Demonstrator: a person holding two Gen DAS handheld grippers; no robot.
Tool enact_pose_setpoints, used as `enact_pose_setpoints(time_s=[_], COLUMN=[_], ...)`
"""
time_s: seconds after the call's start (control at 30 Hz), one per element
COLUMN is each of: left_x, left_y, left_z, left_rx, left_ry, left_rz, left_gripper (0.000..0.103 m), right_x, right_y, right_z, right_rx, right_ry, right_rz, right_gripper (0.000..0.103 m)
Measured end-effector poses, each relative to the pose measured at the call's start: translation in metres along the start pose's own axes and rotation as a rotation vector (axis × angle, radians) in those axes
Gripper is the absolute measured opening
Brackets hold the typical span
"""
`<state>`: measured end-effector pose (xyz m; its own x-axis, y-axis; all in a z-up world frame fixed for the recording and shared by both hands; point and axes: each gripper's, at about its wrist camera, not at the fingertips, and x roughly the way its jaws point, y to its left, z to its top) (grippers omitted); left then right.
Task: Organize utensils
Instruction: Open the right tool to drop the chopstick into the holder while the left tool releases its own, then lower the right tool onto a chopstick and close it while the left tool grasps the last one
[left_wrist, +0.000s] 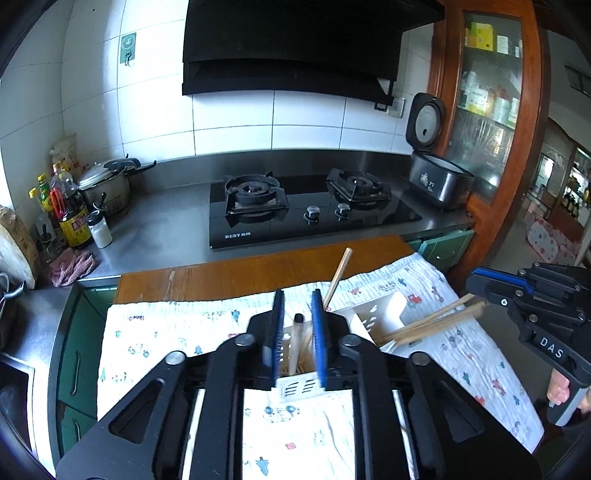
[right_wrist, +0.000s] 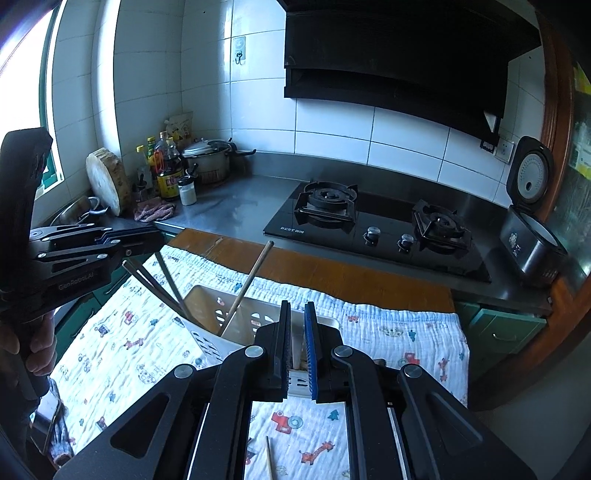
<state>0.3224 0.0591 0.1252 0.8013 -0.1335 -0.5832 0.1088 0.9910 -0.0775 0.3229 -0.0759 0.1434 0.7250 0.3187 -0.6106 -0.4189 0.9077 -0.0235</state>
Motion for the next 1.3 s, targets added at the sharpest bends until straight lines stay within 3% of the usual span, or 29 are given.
enact_pose_setpoints(time_s=[0.07,0.17,0.23,0.3,0.47,0.67,1.0,1.3], left_x=[-0.006,-0.019,-0.032,-0.047,-0.077,-0.100,-0.117,-0.110], left_y=[-0.002,-0.004,-0.005,-0.007,-0.012,-0.021,-0.036,-0.038], left_z=[0.000,-0.002,-0.006,-0.014,-0.045,-0.095,-0.178,-0.246], left_rx=[0.002,0.008,0.006,0.018,0.018,0.008,-0.017,-0.082], left_ry=[-0.008,-0.029,-0.048,-0.071,-0.092,-0.083,-0.052,0.038], left_rz=[0.012,0.016,0.021,0.034,0.026,0.004,0.007,-0.015], left_gripper=[0.029,0.031,0.041,0.043,0.051,0.062,0.066,0.067], right_x=[-0.006,-0.019,-0.030,-0.044,-0.069,-0.088,-0.094,-0.083], right_y=[-0.001,-0.002,-0.003,-0.002,0.004,0.015,0.023,0.026], right_z=[0.000,-0.001,-0.004,-0.011,-0.037,-0.089,-0.194,-0.279], right_rx=[0.001,0.000,-0.004,-0.007,-0.023,-0.032,0.012,0.033], right_ry=[-0.011,-0.037,-0.058,-0.080,-0.110,-0.110,-0.050,0.002], right_rz=[-0.009,-0.024,-0.032,-0.032,-0.031,-0.013,0.017,0.018], right_gripper=[0.009,0.018,0.021,0.028,0.035,0.041,0.041,0.038])
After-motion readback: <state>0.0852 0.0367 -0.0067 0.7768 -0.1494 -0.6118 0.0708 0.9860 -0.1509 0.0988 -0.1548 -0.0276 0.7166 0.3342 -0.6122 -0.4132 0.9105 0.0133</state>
